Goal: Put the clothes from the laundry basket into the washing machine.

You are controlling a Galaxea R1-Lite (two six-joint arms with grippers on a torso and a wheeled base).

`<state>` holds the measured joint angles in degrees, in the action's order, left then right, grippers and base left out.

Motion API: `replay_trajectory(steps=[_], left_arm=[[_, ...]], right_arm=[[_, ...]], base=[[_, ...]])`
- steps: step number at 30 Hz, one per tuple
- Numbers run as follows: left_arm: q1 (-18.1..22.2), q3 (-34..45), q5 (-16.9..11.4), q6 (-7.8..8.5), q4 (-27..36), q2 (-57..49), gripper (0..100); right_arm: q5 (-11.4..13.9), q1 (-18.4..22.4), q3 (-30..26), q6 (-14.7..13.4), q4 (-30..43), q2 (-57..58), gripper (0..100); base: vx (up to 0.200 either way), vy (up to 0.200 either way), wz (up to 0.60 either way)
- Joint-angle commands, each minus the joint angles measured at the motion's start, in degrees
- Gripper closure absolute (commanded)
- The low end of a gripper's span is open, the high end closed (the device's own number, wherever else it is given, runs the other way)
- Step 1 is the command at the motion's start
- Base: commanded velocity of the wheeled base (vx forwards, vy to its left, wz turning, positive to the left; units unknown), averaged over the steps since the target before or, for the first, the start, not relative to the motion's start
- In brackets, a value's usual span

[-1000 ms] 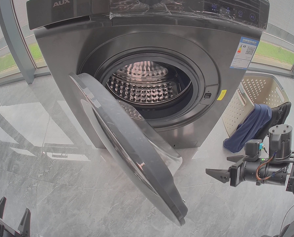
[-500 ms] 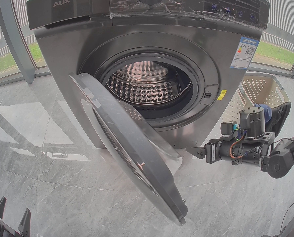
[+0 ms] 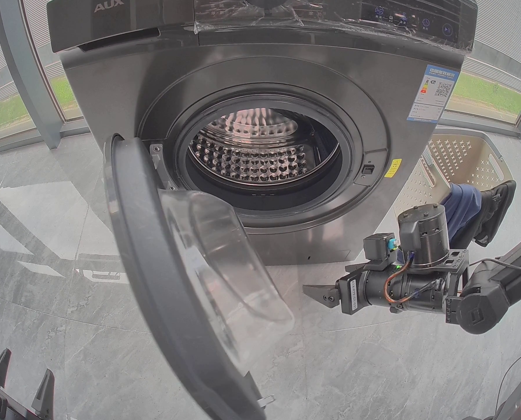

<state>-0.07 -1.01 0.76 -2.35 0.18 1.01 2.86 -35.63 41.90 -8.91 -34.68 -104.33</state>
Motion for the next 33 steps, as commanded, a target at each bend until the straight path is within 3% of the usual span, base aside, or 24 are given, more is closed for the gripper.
replay_trajectory(steps=[1, 12, 16, 29, 33], left_arm=[[0.0, 0.8, 0.0, 0.07, 0.0, -0.7, 0], [0.0, 0.8, 0.0, 0.07, 0.0, -0.7, 0], [0.0, 0.8, 0.0, 0.07, 0.0, -0.7, 0], [0.0, 0.8, 0.0, 0.16, 0.0, -0.7, 0], [0.0, 0.8, 0.0, 0.16, 0.1, -0.7, 0]], right_arm=[[0.1, -0.6, 0.0, -0.1, -0.1, 0.4, 0], [-0.5, -1.7, 5.9, -0.9, -0.6, -5.4, 0], [-0.5, -3.3, 8.3, -2.9, -0.6, -7.1, 0], [-0.6, -8.0, 9.0, -5.0, -2.3, -8.9, 0], [-0.5, -7.5, 9.1, -5.1, -3.1, -8.7, 0]], base=[[0.000, 0.000, 0.00], [-0.182, 0.000, 0.00], [0.000, 0.000, 0.00], [0.000, 0.000, 0.00], [0.000, 0.000, 0.00]])
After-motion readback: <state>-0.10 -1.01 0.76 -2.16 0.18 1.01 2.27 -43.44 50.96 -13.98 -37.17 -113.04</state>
